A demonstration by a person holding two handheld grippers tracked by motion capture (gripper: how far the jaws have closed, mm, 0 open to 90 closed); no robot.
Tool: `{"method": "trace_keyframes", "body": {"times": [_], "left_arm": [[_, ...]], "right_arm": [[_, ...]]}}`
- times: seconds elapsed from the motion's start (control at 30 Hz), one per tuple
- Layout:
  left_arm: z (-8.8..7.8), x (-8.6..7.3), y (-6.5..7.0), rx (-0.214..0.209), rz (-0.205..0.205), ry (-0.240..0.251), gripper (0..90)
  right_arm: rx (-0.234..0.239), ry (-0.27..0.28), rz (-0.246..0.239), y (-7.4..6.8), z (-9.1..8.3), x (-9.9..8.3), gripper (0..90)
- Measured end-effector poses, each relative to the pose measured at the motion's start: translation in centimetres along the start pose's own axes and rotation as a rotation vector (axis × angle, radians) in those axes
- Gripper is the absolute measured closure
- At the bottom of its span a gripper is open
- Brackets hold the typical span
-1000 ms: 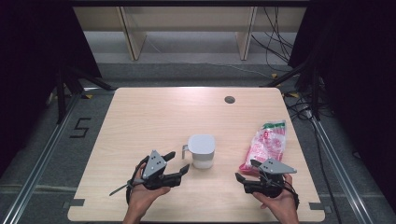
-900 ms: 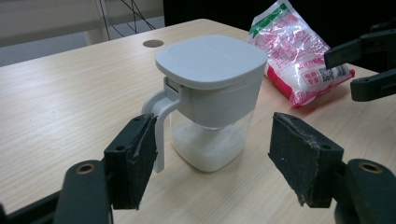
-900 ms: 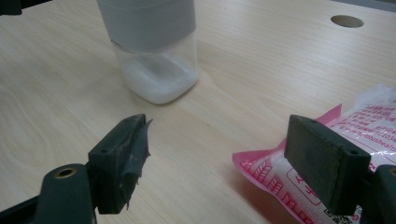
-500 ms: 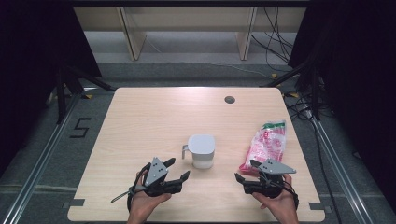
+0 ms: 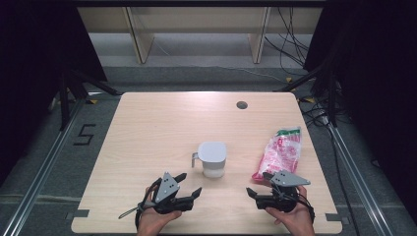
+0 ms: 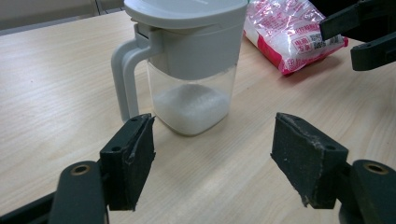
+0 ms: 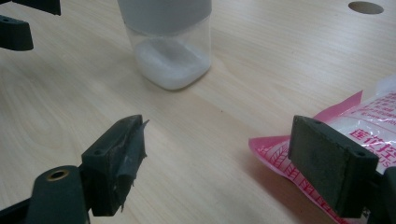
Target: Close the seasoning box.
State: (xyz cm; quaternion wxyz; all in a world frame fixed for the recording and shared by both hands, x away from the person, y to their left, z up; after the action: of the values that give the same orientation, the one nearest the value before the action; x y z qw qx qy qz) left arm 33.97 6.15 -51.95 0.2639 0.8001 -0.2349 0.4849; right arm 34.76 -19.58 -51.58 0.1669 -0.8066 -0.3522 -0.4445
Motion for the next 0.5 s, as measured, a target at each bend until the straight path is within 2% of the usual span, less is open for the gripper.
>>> {"method": "trace_keyframes", "body": {"times": [0.03,0.1,0.13,0.17,0.2,0.27,0.3,0.33,0.37,0.4,0.43,0.47,0.5], "left_arm": [[0.0,-0.2,0.1,-0.001,-0.002,-0.001,28.9],[0.0,-0.5,0.2,-0.002,-0.003,0.0,28.8],[0.0,-0.5,0.2,-0.002,-0.003,0.0,28.9],[0.1,-0.6,0.1,0.005,0.024,-0.009,28.8],[0.2,-0.7,0.3,-0.001,0.006,-0.006,28.8],[0.2,-0.7,0.2,0.011,0.001,-0.002,28.7],[0.2,-0.6,0.0,0.013,0.029,0.0,28.7],[0.2,-0.6,0.0,0.011,0.002,0.007,28.6],[0.2,-0.6,-0.1,0.02,-0.02,0.018,28.6],[0.2,-0.6,-0.3,0.017,-0.008,0.026,28.5],[0.3,-0.7,-0.2,0.019,-0.026,0.026,28.5],[0.3,-0.8,-0.1,0.025,-0.027,0.019,28.4],[0.4,-0.8,-0.2,0.016,0.007,0.016,28.3]], "right_arm": [[-0.004,-0.008,-0.017,0.1,-0.1,-0.1,19.8],[-0.006,-0.019,-0.002,-0.1,-0.2,-0.3,19.7],[-0.006,-0.014,-0.012,-0.1,-0.2,-0.3,19.7],[-0.008,-0.015,-0.021,-0.1,-0.3,-0.3,19.5],[-0.009,-0.013,-0.029,-0.1,-0.3,-0.4,19.5],[0.009,-0.018,0.002,-0.6,-0.4,-0.5,19.3],[-0.002,-0.029,0.008,-0.6,-0.5,-0.6,19.3],[-0.005,-0.024,-0.024,-0.4,-0.5,-0.7,19.2],[-0.005,-0.025,-0.027,-0.4,-0.6,-0.7,19.1],[0.0,-0.035,-0.02,-0.6,-0.6,-0.9,19.1],[0.002,-0.034,-0.021,-0.6,-0.6,-0.9,19.0],[-0.007,-0.026,-0.033,-0.5,-0.7,-0.9,18.9],[0.016,-0.038,-0.018,-0.9,-0.7,-1.1,18.9]]}}
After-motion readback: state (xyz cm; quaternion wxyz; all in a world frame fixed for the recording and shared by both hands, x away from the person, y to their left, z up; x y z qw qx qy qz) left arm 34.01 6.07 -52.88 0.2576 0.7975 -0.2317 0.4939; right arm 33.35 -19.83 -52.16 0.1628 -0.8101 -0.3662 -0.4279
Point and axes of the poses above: each handheld gripper's, and its own axes: z roughly forward along the jaws, x roughly out of its top, y roughly to its right, the point moved 7 cm from there along z, roughly forward along the jaws, and after that the axes turned 8 degrees about -z, right-handed, at the moved point
